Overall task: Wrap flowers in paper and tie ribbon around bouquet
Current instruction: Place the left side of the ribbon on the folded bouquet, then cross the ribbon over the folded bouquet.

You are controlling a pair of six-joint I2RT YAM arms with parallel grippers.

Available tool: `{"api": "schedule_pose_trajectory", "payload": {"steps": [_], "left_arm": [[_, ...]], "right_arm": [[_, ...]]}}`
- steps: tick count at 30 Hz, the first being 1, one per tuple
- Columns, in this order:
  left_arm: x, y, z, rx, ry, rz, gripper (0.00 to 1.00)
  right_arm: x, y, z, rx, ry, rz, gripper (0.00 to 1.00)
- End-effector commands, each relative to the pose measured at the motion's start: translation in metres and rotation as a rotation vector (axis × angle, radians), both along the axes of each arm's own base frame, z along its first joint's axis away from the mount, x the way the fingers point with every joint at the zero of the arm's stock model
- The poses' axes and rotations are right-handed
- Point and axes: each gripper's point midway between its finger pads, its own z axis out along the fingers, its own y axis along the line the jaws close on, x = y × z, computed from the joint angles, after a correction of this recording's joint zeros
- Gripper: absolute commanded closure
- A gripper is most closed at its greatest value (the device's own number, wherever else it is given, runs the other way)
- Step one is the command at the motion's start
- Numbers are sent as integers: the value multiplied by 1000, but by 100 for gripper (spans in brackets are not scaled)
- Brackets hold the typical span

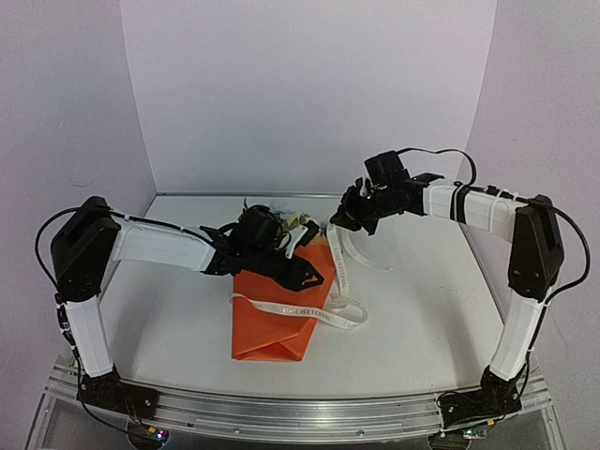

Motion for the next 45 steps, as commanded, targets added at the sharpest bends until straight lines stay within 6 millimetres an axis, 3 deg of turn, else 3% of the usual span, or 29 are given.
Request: {"api": "schedule_pose_trajectory", "payload": {"steps": [1,6,9,20,33,35,45], "left_arm": [[46,38,96,-318,-52,191,54],[68,77,107,-501,110,231,45],[68,84,118,-589,166,183,40],[63,68,81,-491,216,74,36],[69,47,77,-525,213,57,32],[70,45,79,-528,210,55,32],[62,30,76,-531,243,-4,42]], "right_arm": [[-6,34,26,100,-54,124,100],[-23,68,39,146,-95,238,100],[-27,78,36,150,-91,265,100],[-26,97,30,184,-47,269,99],[-28,104,22,231,27,232,99],[-31,103,20,228,29,238,95],[-50,97,16,217,20,322,93]]}}
